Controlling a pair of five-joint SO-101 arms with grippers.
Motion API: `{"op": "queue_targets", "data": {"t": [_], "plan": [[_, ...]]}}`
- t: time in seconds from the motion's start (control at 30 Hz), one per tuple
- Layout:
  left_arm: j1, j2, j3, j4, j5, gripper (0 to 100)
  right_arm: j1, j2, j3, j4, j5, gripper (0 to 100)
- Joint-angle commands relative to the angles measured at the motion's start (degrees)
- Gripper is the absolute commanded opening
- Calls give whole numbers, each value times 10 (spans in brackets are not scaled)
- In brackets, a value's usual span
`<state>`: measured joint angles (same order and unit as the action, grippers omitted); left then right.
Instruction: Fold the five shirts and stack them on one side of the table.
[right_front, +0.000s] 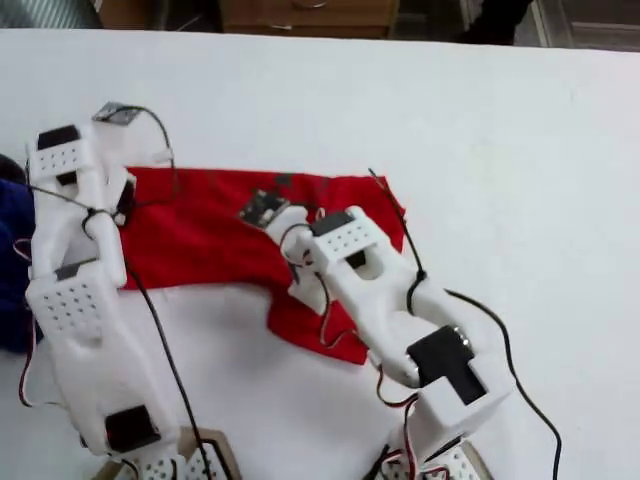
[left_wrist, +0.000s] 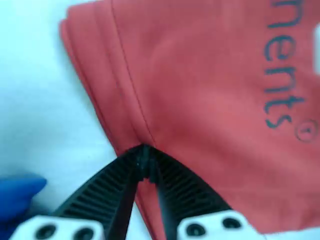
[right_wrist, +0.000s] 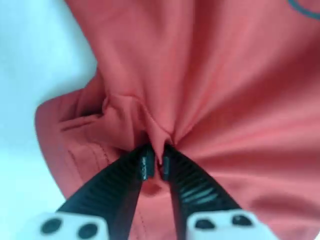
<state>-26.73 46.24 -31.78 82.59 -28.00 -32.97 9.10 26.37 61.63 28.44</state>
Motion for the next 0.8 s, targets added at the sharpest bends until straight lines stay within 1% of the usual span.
{"op": "queue_targets", "data": {"t": [0.0, 0.1, 0.23, 0.37, 0.43, 0.53, 0.6, 0.7, 0.77], "plan": [[-7, 63, -106, -4, 22, 24, 6, -29, -5, 32, 0, 96], [-7, 117, -210, 29, 54, 24, 6, -34, -1, 43, 3, 79], [-3, 180, -336, 100, 54, 24, 15, -36, 14, 38, 3, 74], [-2, 219, -446, 185, 53, 24, 46, -56, 8, 40, 4, 74], [-4, 222, -479, 200, 53, 24, 60, -87, 10, 43, 4, 74], [-16, 200, -476, 200, 53, 24, 77, -146, 9, 58, 4, 74], [-16, 177, -451, 200, 40, 24, 92, -189, 8, 57, 4, 80], [-14, 113, -371, 200, 26, 24, 130, -228, 5, 25, 3, 131], [-14, 56, -299, 200, 25, 24, 166, -225, 2, -8, 0, 159]]}}
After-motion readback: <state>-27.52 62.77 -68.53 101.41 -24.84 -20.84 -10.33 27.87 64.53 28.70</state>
